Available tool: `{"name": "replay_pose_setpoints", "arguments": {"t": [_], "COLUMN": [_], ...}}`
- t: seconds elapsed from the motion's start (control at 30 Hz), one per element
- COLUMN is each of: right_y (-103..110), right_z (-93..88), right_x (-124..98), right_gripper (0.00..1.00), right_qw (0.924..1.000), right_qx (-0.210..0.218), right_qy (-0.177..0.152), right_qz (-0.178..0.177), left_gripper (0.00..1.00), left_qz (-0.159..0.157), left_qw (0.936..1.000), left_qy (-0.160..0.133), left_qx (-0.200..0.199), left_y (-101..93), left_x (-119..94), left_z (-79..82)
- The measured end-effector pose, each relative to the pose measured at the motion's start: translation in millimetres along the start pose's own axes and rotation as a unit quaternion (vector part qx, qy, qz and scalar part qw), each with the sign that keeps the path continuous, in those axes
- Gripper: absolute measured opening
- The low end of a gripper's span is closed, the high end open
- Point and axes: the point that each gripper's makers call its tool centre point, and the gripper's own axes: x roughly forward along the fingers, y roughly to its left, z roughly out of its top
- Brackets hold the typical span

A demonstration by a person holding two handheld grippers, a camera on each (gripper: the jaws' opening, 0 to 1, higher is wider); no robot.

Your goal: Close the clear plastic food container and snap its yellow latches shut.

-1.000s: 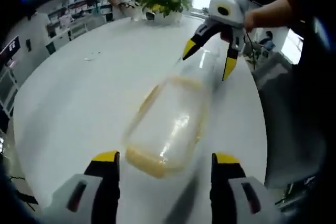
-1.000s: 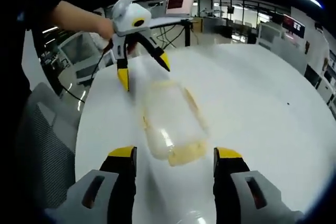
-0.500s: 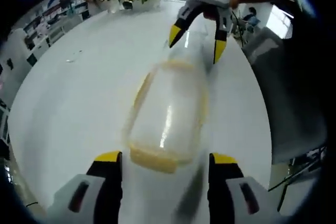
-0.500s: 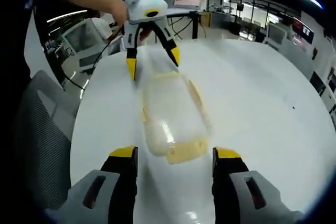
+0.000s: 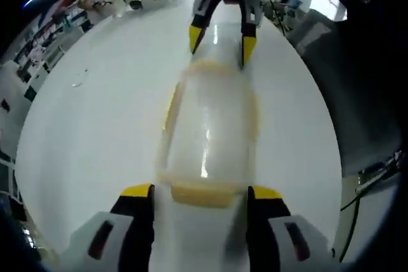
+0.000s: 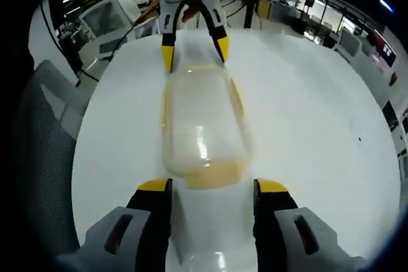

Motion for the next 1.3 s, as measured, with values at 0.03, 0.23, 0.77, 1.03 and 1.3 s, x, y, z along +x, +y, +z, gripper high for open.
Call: {"name": "replay_pose_setpoints", "arguments": {"t": [0.03, 0.23, 0.77, 1.03, 1.3], "right_y": [-0.3, -1.2, 3.4, 3.1, 2.6], "right_z": [-0.8, 0.0, -4.2, -3.4, -1.6], "right_x": [1.3, 4.2, 13.9, 14.1, 15.4], "right_gripper": [0.48, 0.48, 0.42, 0.37, 0.36], "right_qw": [1.0000, 0.9998, 0.9984, 0.9975, 0.9970], "right_qx": [-0.006, -0.015, -0.034, -0.045, -0.052], "right_qy": [0.005, 0.014, 0.037, 0.044, 0.045], "right_qz": [0.001, 0.004, 0.028, 0.032, 0.037], "left_gripper": [0.53, 0.52, 0.42, 0.34, 0.33], "left_qz": [-0.001, -0.004, -0.027, -0.042, -0.036], "left_qw": [1.0000, 0.9999, 0.9965, 0.9977, 0.9984], "left_qy": [0.001, 0.011, 0.029, 0.019, 0.017], "left_qx": [0.002, 0.009, 0.073, 0.049, 0.039], "left_y": [0.5, 0.7, -1.0, -2.8, -6.5], "left_x": [-0.3, -1.6, 10.3, 12.1, 11.3], "left_z": [0.5, -0.1, -5.9, -5.8, -0.7]}}
